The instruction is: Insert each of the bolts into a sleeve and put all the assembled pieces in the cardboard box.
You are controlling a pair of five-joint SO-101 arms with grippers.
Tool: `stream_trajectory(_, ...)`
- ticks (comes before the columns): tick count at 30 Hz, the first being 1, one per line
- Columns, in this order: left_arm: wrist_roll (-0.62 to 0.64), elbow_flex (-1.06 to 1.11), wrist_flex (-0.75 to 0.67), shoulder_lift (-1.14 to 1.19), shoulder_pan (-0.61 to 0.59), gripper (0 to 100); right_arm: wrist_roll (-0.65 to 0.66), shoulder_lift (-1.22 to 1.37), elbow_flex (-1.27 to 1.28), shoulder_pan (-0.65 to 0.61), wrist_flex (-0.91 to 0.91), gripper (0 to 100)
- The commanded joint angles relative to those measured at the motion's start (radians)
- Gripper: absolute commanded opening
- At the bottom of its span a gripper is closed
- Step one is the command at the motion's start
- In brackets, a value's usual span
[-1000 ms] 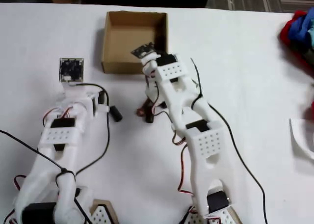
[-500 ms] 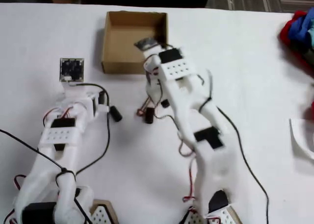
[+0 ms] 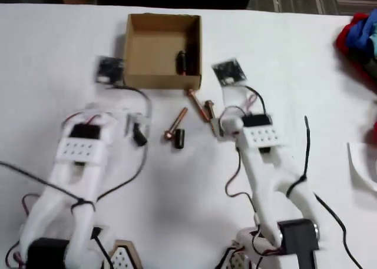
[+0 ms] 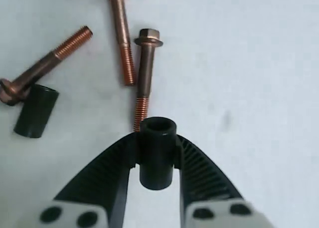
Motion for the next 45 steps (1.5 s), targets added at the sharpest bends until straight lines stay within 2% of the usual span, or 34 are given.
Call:
stream_trajectory(1, -0.124, -0.197, 0.164, 0.106, 0.103, 25, -0.025, -0.062, 0.072, 0.056, -0.114, 2.0)
stream_trajectory(4, -0.074, -0.407, 0.282, 0.275, 0.101, 25, -0.097, -0.068, 0.121, 0.087, -0.154, 2.0)
stream_trajectory(8, 0.021, -0.710, 0.454, 0.519, 0.109, 25, -0.106, -0.065, 0.112, 0.125, -0.171, 2.0)
stream_trajectory(19, 0.020, -1.368, 0.804, 1.089, 0.133, 25, -0.107, -0.068, 0.115, 0.099, -0.168, 2.0)
stream_trajectory(28, 0.020, -1.764, 1.030, 1.321, 0.150, 25, -0.107, -0.071, 0.117, 0.093, -0.160, 2.0)
stream_trajectory(32, 0.014, -1.831, 1.039, 1.329, 0.163, 25, -0.107, -0.071, 0.117, 0.093, -0.160, 2.0)
stream_trajectory(34, -0.031, -1.844, 1.040, 1.330, 0.173, 25, -0.107, -0.071, 0.117, 0.093, -0.160, 2.0)
stream_trajectory(37, -0.077, -1.799, 1.040, 1.330, 0.203, 25, -0.107, -0.071, 0.117, 0.093, -0.160, 2.0)
stream_trajectory(45, -0.080, -1.695, 1.033, 1.341, 0.253, 25, -0.107, -0.071, 0.117, 0.093, -0.160, 2.0)
